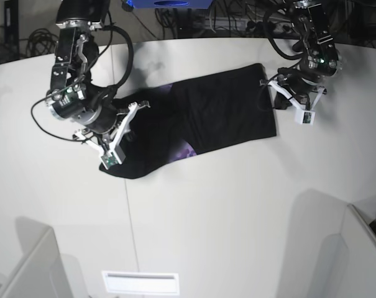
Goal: Fold the T-shirt properly
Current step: 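Fold the strip end held by the right gripper over toward the left gripper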
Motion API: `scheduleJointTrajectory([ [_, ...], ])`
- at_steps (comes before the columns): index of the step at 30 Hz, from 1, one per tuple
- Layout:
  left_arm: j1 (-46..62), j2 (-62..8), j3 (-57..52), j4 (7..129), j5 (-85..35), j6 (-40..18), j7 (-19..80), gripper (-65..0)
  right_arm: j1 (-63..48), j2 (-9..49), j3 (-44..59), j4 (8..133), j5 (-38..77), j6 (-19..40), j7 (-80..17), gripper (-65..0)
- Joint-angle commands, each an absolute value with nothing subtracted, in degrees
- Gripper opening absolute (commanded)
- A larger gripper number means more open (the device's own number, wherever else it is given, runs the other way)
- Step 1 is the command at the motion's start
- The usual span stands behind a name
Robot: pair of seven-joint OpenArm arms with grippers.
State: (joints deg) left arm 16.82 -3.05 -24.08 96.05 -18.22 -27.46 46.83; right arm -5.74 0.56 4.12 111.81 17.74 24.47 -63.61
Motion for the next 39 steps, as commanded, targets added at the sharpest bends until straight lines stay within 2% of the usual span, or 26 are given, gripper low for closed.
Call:
scheduleJointTrajectory([
  [1, 16.84, -3.03, -23.52, 96.48, -17.54, -27.65, 47.78, -65.0, -5.41, -0.04, 3.56, 113.1, 18.15, 24.31, -62.55, -65.0],
  [13, 15.16, -2.95, -21.85, 96.04, -17.71, -27.56, 47.78, -65.0, -7.69, -0.92, -4.79, 115.12, 18.42, 24.31, -62.11, -65.0],
  [18, 13.41, -2.95, -21.76, 96.04, -17.71, -27.47, 47.78, -65.0, -7.96, -3.3, -5.76, 115.12, 18.42, 24.31, -62.11, -65.0],
  [22, 12.18, -2.86, -21.67, 96.04, -17.71, -24.22, 47.78, -65.0, -7.96, -4.97, -6.2, 115.21, 18.42, 24.31, -62.11, -65.0],
  [28, 10.68, -2.86, -21.23, 95.96, -17.71, -24.13, 47.96, -65.0, -7.87, -5.32, -11.47, 115.21, 18.24, 24.31, -62.02, -65.0],
  [34, 10.86, -3.12, -19.3, 95.6, -17.71, -24.04, 47.96, -65.0, -7.69, -5.93, -16.84, 115.12, 18.42, 17.8, -59.3, -65.0],
  [39, 10.95, -3.12, -19.82, 95.6, -17.71, -24.04, 47.96, -65.0, -7.6, -5.93, -21.93, 114.95, 18.15, 17.01, -58.68, -65.0],
])
